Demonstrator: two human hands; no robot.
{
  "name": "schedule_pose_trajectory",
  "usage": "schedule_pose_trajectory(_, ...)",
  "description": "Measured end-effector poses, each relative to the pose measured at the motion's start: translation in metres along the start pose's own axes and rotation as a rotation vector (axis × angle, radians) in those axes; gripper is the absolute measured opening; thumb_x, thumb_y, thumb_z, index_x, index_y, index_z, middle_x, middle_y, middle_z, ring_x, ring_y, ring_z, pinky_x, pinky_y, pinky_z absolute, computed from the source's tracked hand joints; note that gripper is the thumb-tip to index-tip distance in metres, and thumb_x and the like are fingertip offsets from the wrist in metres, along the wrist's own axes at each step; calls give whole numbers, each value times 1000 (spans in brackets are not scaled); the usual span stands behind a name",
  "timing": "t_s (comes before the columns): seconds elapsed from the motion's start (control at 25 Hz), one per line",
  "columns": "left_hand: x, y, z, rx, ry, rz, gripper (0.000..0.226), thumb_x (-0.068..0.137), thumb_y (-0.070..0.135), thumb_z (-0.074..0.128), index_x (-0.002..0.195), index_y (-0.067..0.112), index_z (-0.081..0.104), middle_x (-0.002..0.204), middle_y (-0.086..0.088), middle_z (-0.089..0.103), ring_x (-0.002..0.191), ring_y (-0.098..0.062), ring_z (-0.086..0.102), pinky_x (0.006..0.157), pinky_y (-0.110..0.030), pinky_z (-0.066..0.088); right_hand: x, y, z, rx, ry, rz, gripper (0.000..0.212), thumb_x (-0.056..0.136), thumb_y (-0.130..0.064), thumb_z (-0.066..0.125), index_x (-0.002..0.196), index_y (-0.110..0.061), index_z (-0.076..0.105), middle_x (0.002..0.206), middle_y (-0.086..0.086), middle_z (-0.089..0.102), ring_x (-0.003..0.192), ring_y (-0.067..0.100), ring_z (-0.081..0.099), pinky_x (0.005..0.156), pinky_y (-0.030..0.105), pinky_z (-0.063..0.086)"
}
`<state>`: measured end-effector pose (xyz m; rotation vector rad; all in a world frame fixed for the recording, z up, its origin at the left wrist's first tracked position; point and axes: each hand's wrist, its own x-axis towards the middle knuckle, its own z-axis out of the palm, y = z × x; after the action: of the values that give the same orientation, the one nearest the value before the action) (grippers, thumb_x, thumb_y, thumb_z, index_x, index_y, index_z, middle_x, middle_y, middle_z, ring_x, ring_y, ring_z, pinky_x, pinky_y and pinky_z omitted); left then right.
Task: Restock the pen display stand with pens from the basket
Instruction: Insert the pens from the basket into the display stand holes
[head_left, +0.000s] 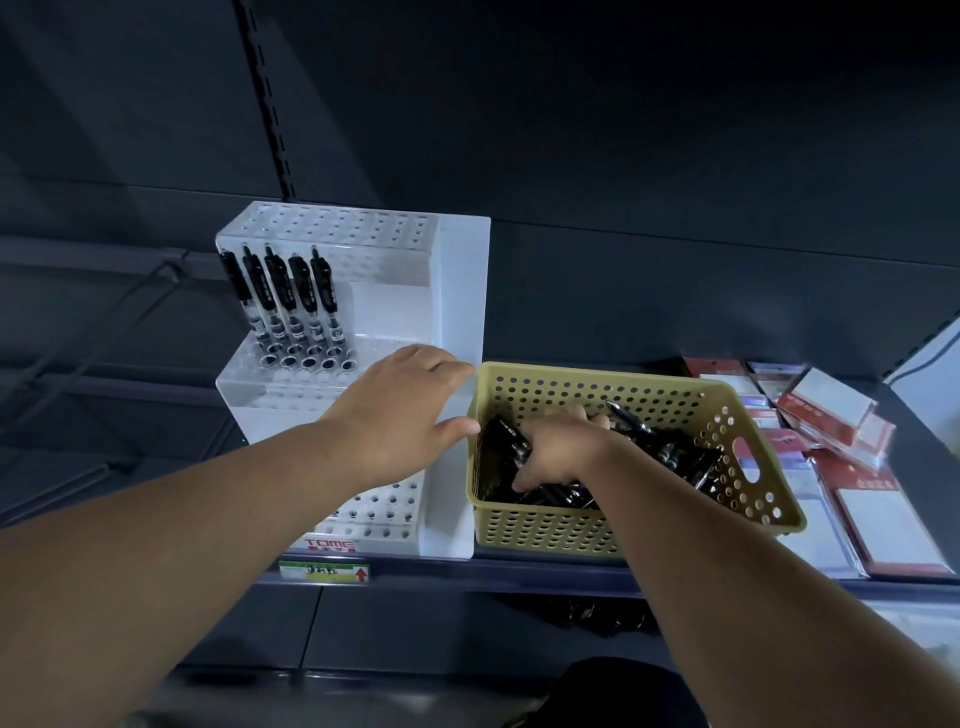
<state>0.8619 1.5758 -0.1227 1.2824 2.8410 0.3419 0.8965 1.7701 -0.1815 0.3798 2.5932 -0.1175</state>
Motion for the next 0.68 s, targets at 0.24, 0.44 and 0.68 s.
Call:
schedule_pose_trajectory(0.24, -3, 1, -3, -30, -10, -19, 62, 93, 51, 46, 147, 22, 32, 149, 3, 35, 140, -15, 23, 113, -30, 20, -7, 10, -3, 288, 31, -92, 33, 88, -23, 60, 119, -22, 51, 103, -1, 61, 97, 20, 58, 97, 42, 40)
schedule_pose_trajectory(0.44, -7, 3, -5, -87, 0, -44, 60, 94, 49, 46, 146, 23, 33, 149, 3, 35, 140, -15, 24, 113, -30, 22, -19, 24, -21, 685, 140, -144, 29, 93, -29, 60, 122, -32, 55, 114, -5, 62, 105, 18, 58, 90, 37, 44)
schedule_pose_trajectory(0.68, -13, 11, -11, -200, 39, -75, 57, 95, 47, 46, 145, 24, 35, 148, 4, 38, 138, -15, 29, 111, -31, 26, -26, 31, -36, 1349, 325, -134, 7, 95, -17, 58, 100, -16, 63, 105, 1, 67, 105, 18, 58, 100, 42, 41)
